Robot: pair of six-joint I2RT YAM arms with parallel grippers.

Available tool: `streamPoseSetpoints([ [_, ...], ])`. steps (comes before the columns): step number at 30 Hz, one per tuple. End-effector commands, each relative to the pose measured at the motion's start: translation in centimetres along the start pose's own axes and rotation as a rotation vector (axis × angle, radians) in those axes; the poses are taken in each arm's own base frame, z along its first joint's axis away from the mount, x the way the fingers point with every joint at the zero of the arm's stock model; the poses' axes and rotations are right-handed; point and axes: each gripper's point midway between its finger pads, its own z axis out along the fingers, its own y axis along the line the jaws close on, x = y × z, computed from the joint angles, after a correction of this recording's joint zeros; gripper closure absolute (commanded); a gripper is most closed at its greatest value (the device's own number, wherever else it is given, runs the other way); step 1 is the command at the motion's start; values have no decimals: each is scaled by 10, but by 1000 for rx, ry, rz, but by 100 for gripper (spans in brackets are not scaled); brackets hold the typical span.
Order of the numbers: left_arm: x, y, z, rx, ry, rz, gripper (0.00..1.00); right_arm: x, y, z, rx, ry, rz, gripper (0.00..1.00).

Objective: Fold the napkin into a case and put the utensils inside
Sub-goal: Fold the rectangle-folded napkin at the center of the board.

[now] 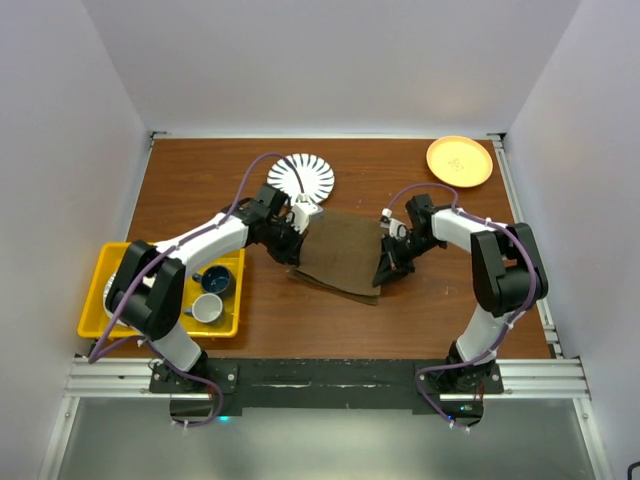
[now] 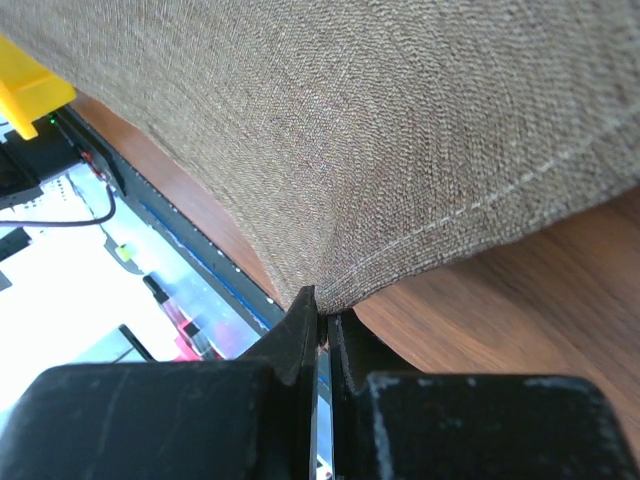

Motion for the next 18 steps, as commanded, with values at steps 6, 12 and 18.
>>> streamPoseSetpoints([
  [6,3,14,-1,-34,7,33,100,-10,10,4,-9,-20,-37,100],
  [12,9,23,3,-52,14,23,100,-13,6,13,4,-12,-27,100],
  [18,19,21,11,-19,43,1,95,-8,4,11,40,19,-32,91],
])
